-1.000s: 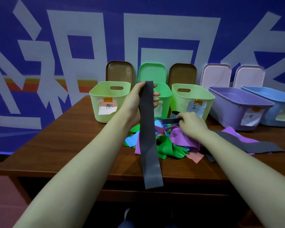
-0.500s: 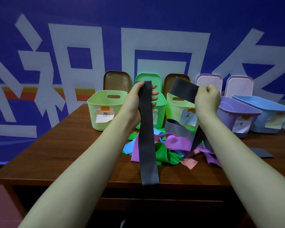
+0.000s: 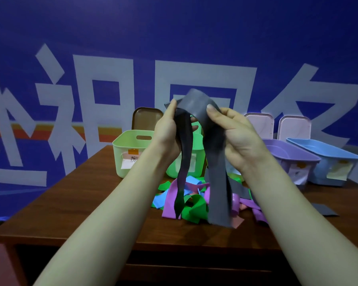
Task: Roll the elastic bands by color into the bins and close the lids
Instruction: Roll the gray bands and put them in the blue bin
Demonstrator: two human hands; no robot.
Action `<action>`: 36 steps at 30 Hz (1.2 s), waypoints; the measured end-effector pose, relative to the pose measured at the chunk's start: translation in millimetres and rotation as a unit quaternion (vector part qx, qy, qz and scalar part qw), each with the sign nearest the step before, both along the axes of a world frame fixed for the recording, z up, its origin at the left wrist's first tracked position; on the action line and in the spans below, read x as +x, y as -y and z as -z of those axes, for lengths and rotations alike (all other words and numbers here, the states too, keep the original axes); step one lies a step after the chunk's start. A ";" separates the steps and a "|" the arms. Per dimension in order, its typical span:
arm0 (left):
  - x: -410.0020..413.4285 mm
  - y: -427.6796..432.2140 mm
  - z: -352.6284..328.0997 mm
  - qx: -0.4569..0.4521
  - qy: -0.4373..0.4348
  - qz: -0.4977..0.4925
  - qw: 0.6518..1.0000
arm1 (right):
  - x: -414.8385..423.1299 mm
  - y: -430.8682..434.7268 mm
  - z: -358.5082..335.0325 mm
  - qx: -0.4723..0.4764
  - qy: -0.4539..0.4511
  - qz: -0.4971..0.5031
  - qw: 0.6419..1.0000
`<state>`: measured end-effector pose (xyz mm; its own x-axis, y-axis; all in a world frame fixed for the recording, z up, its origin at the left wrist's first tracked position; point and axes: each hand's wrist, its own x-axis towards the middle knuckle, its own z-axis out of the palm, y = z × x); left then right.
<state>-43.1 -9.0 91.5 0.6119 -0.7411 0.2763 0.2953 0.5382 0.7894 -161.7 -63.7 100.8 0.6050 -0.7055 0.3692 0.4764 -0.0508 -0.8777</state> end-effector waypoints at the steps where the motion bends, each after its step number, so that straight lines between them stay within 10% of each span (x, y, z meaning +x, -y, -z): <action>1: -0.9 -2.0 -1.4 -0.005 0.003 0.008 1.000 | -0.8 -2.3 -0.3 0.005 0.015 -0.021 1.000; 36: 3.6 8.9 18.8 -0.056 0.044 0.078 0.994 | 31.7 0.7 44.9 0.066 -0.074 0.031 0.995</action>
